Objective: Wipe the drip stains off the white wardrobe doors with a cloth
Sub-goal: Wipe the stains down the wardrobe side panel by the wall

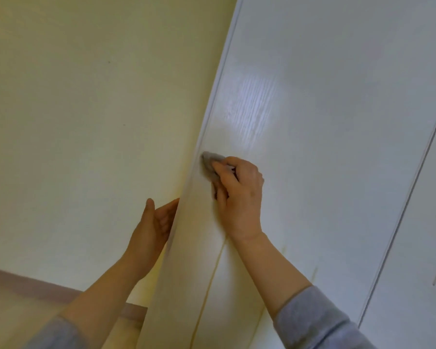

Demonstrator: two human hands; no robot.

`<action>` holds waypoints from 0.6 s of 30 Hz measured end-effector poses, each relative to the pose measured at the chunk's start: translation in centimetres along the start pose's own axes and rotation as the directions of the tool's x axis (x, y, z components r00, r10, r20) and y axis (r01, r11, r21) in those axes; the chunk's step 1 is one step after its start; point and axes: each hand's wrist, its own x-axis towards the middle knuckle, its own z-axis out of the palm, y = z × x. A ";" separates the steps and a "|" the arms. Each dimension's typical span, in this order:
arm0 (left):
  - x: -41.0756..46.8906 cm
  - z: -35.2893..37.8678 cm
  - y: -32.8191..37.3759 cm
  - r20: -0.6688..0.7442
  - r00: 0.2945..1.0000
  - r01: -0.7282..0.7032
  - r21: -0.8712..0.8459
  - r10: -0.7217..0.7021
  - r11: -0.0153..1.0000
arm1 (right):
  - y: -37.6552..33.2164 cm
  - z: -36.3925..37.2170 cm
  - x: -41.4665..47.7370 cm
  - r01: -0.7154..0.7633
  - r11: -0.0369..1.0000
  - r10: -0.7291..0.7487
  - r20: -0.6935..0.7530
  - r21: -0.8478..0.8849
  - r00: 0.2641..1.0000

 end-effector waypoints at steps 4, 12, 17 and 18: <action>-0.1 -0.5 0.1 0.058 0.997 0.053 -0.015 -0.052 0.999 | -1.0 -0.3 -5.4 0.190 0.975 -0.203 0.106 0.119 0.973; -1.0 -0.4 0.4 0.072 0.997 -0.016 0.272 -0.003 0.962 | -2.7 -2.0 -10.0 0.202 0.965 -0.242 0.274 0.167 0.931; -1.1 0.6 0.3 -0.094 0.980 -0.113 0.476 0.178 0.872 | 0.9 -4.9 -3.3 -0.043 0.999 0.043 0.003 0.025 0.999; -1.1 1.1 0.3 -0.119 0.972 -0.117 0.506 0.204 0.855 | 1.9 -5.0 -2.2 -0.091 0.996 0.090 -0.029 -0.004 0.995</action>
